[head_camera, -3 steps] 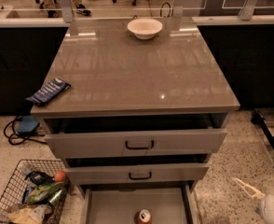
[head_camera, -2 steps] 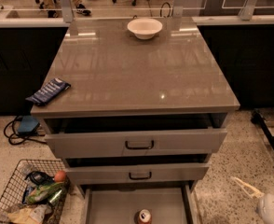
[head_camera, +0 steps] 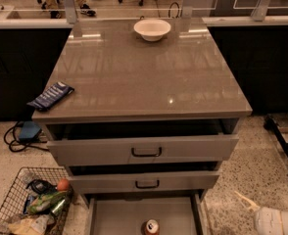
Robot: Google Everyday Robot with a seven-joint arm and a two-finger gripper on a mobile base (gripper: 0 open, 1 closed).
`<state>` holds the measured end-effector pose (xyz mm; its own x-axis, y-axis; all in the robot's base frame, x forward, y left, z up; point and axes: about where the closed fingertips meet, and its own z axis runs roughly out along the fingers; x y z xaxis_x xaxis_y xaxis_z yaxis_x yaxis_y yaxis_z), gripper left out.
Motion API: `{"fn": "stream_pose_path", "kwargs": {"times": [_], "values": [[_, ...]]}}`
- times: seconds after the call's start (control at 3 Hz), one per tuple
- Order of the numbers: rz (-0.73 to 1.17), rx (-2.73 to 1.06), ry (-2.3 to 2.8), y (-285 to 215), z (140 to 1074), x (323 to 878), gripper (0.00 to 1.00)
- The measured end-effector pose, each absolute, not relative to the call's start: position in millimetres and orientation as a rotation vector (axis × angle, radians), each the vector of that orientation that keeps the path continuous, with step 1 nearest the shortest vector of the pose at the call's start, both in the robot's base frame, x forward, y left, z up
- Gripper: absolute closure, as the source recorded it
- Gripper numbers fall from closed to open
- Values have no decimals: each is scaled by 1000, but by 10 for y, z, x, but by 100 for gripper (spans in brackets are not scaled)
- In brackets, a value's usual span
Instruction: Pick coke can from bottom drawer and place on counter
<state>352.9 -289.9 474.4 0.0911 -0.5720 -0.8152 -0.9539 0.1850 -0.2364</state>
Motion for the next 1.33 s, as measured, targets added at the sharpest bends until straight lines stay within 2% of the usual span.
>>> {"fn": "stream_pose_path", "kwargs": {"times": [0.67, 1.33], "values": [[603, -1493, 1550, -2585, 4225, 3511, 0], [727, -1466, 1511, -1972, 3718, 3480, 0]]}}
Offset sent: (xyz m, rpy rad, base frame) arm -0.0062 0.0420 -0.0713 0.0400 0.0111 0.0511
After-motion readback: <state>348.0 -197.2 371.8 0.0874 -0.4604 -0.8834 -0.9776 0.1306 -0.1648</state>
